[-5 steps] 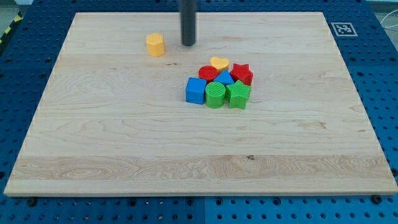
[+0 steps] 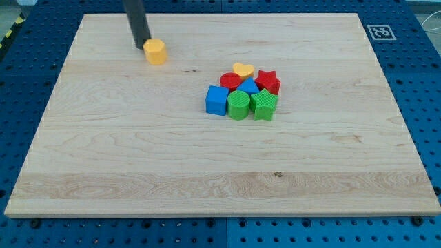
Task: Slide the yellow hexagon closer to the group of blocks
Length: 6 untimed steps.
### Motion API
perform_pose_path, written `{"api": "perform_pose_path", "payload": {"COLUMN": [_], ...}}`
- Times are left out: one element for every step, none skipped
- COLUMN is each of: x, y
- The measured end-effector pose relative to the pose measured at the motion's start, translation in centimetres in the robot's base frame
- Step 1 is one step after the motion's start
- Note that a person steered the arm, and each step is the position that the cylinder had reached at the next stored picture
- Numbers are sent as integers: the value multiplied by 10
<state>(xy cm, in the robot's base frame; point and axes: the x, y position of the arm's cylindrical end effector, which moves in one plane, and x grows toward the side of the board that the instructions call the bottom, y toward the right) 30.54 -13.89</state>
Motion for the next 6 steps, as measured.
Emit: {"api": "perform_pose_path", "payload": {"x": [37, 48, 47, 51, 59, 73], "y": [44, 65, 47, 46, 62, 86]}}
